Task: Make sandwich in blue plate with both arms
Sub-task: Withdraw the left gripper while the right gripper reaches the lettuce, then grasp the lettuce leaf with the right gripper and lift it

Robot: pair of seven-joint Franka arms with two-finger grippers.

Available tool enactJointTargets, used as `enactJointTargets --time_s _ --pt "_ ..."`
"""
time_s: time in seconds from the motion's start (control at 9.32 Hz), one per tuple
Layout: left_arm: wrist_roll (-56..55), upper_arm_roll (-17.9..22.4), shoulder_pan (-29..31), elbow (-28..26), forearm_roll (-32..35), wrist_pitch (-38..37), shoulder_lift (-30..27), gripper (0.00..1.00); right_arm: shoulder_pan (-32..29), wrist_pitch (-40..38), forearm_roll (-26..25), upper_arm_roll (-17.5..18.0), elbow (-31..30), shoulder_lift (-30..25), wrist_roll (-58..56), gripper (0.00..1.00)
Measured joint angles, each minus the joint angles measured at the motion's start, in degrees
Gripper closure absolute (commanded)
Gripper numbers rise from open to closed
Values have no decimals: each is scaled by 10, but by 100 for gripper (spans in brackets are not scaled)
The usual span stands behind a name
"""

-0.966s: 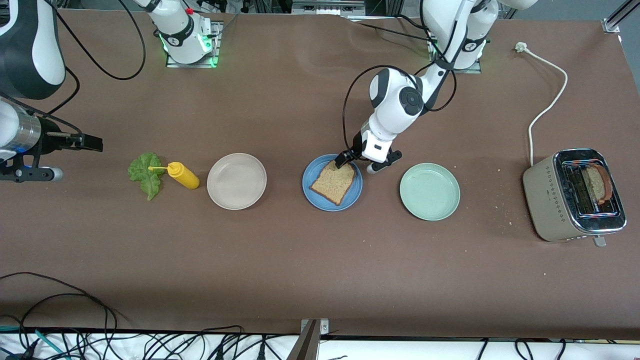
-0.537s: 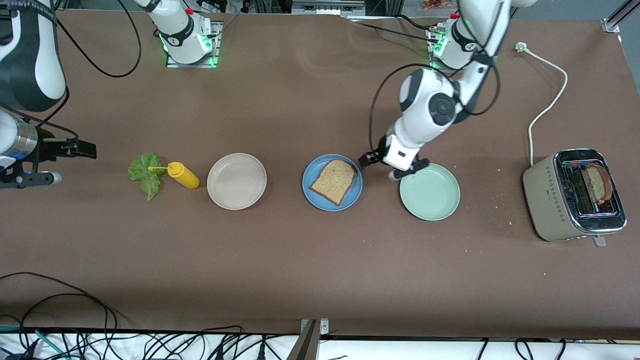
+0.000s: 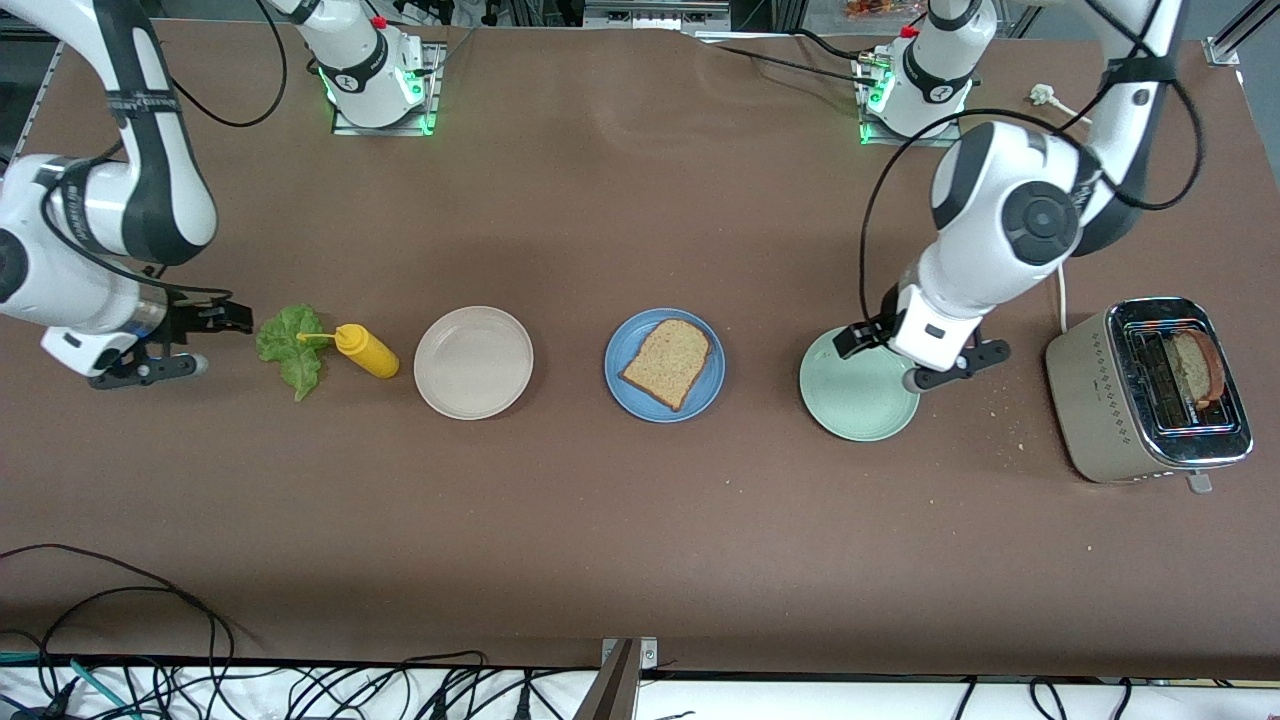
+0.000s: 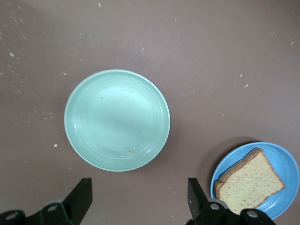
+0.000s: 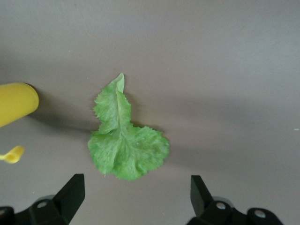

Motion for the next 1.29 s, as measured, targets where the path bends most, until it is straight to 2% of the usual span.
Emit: enactJointTargets --time_s 0.32,0.54,0.75,0.86,0.97,1.29 --pt "-1 4 50 59 1 -67 0 0 -1 103 9 0 -47 48 -23 0" --pt "0 5 108 75 12 -118 -5 0 -2 138 15 -1 -48 90 -32 9" --pt "-1 5 140 79 59 -162 -27 0 -2 145 42 0 -47 113 -39 77" --pt "-2 5 141 81 70 -180 -44 0 -2 151 44 2 -47 121 -39 84" --pt "-2 6 145 86 76 -185 -61 0 -2 152 45 3 -47 123 -41 100" --pt "91 10 197 115 79 -189 -84 0 -2 152 45 4 -43 121 -51 100"
